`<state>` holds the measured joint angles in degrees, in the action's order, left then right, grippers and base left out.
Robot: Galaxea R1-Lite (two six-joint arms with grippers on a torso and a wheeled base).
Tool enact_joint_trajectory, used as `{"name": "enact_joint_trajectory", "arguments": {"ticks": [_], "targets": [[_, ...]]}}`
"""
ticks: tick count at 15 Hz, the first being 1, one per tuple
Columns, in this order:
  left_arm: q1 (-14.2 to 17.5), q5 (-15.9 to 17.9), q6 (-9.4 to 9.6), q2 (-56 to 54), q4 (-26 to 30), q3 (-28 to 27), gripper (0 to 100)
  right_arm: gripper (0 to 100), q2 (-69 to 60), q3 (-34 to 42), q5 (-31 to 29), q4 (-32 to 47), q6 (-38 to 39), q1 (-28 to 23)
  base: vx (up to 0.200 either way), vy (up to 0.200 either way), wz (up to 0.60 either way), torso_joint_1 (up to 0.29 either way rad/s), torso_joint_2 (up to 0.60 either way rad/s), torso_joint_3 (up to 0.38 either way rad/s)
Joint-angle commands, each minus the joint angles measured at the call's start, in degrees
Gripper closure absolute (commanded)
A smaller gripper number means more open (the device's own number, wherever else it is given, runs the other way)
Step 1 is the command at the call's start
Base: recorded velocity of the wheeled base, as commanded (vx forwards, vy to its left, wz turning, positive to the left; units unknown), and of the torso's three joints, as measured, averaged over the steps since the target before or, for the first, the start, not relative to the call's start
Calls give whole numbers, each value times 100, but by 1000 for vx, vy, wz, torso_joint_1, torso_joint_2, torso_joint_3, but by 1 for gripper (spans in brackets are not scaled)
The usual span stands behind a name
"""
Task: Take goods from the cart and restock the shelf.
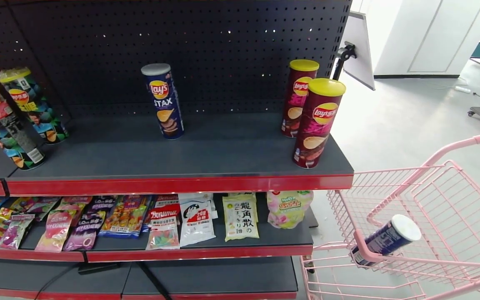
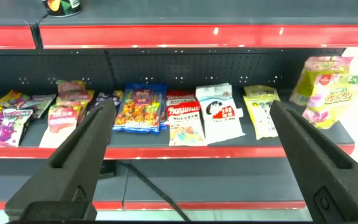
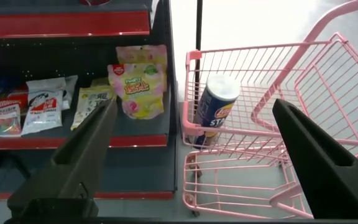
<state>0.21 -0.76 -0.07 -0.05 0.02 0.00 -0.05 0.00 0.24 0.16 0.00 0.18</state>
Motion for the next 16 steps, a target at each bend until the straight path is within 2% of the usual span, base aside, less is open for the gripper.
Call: {"name": "enact_joint_trajectory", "arguments": {"ticks": [1, 6, 16], "targets": [[-3, -4, -1, 5, -2, 0, 0, 0, 5, 0, 2, 2, -9, -1, 0, 0, -600, 12, 2, 7], [-3, -4, -1, 5, -2, 0, 0, 0, 5, 0, 2, 2, 0, -1, 0, 0, -600, 6, 4, 6], [6, -4, -1, 5, -2, 0, 0, 0, 5, 0, 2, 2, 0, -1, 0, 0, 0, -11, 25, 15]]}}
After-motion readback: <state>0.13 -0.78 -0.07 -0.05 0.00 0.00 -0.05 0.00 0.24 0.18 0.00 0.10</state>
